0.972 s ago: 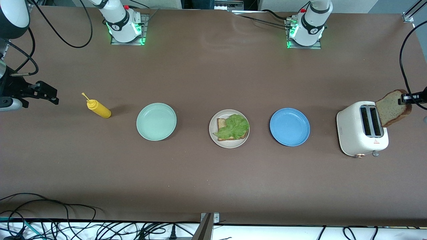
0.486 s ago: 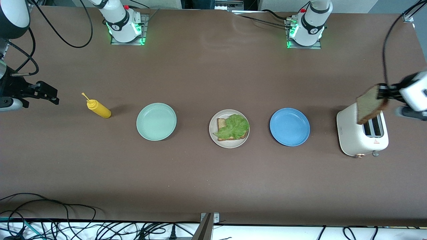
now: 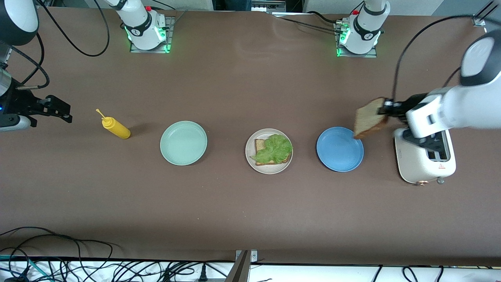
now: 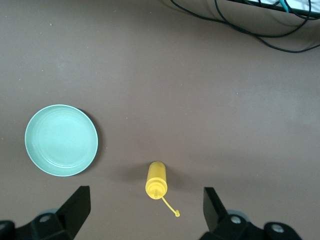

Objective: Make sandwich on beige plate with both arms
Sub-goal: 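Lift the toast with the left gripper and carry it to the beige plate, then lower the toast onto the lettuce and open the left gripper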

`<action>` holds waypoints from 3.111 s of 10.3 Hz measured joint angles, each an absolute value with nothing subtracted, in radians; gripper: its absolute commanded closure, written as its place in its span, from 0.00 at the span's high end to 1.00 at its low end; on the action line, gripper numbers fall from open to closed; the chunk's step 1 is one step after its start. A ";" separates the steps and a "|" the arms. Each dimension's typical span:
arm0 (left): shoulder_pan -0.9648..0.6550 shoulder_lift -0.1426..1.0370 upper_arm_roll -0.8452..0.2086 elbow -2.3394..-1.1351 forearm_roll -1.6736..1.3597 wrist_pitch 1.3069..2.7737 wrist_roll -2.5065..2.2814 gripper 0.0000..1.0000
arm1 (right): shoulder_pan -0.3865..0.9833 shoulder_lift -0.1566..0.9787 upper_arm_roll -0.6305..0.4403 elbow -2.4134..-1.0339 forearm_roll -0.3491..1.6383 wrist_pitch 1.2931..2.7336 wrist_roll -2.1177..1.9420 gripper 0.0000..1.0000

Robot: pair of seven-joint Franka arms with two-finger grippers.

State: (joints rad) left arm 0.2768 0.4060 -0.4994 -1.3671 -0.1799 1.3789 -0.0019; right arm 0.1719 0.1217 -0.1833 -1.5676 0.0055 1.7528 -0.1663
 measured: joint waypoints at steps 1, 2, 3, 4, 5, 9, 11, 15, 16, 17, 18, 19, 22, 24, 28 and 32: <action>0.237 0.437 -0.500 -1.366 -0.238 1.427 -0.054 0.00 | 0.173 0.122 -0.183 -1.568 0.006 1.753 -0.166 1.00; 0.201 0.456 -0.500 -1.367 -0.288 1.470 -0.088 0.00 | 0.173 0.122 -0.183 -1.568 0.006 1.753 -0.166 1.00; 0.161 0.474 -0.501 -1.367 -0.337 1.522 -0.111 0.00 | 0.173 0.122 -0.183 -1.568 0.006 1.753 -0.166 1.00; 0.125 0.498 -0.500 -1.368 -0.381 1.582 -0.123 0.00 | 0.173 0.122 -0.183 -1.567 0.006 1.753 -0.166 1.00; 0.099 0.533 -0.500 -1.369 -0.426 1.643 -0.129 0.00 | 0.173 0.122 -0.183 -1.567 0.006 1.753 -0.166 1.00; 0.072 0.689 -0.499 -1.369 -0.663 1.768 -0.081 0.00 | 0.173 0.122 -0.183 -1.567 0.006 1.753 -0.166 1.00; 0.072 0.767 -0.497 -1.371 -0.687 1.787 0.054 0.00 | 0.173 0.123 -0.183 -1.568 0.006 1.753 -0.166 1.00; 0.077 0.925 -0.483 -1.371 -0.769 1.798 0.360 0.00 | 0.173 0.123 -0.183 -1.568 0.009 1.753 -0.166 1.00; 0.077 0.948 -0.477 -1.374 -0.769 1.807 0.422 0.00 | 0.173 0.123 -0.183 -1.568 0.010 1.753 -0.166 1.00; 0.077 0.966 -0.468 -1.376 -0.769 1.816 0.462 0.33 | 0.173 0.123 -0.183 -1.568 0.010 1.753 -0.166 1.00; 0.077 0.982 -0.461 -1.378 -0.769 1.818 0.487 0.84 | 0.173 0.123 -0.183 -1.568 0.010 1.753 -0.166 1.00; 0.077 0.993 -0.460 -1.378 -0.769 1.821 0.512 1.00 | 0.173 0.123 -0.183 -1.568 0.010 1.753 -0.166 1.00; 0.084 1.000 -0.459 -1.377 -0.769 1.827 0.577 1.00 | 0.173 0.123 -0.183 -1.568 0.010 1.753 -0.165 1.00; 0.102 0.993 -0.459 -1.366 -0.764 1.827 0.589 1.00 | 0.173 0.123 -0.183 -1.568 0.010 1.753 -0.165 1.00; 0.115 0.927 -0.458 -1.346 -0.624 1.827 0.581 1.00 | 0.173 0.123 -0.182 -1.568 0.011 1.753 -0.164 1.00; 0.129 0.757 -0.460 -1.342 -0.241 1.686 0.322 1.00 | 0.173 0.123 -0.182 -1.568 0.011 1.753 -0.164 1.00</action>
State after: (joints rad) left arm 0.1290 0.7572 -0.4604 -1.3418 -0.2405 1.6862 0.3222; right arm 0.1731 0.1231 -0.1824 -1.5680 0.0108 1.7527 -0.1644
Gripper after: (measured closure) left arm 0.000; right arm 0.000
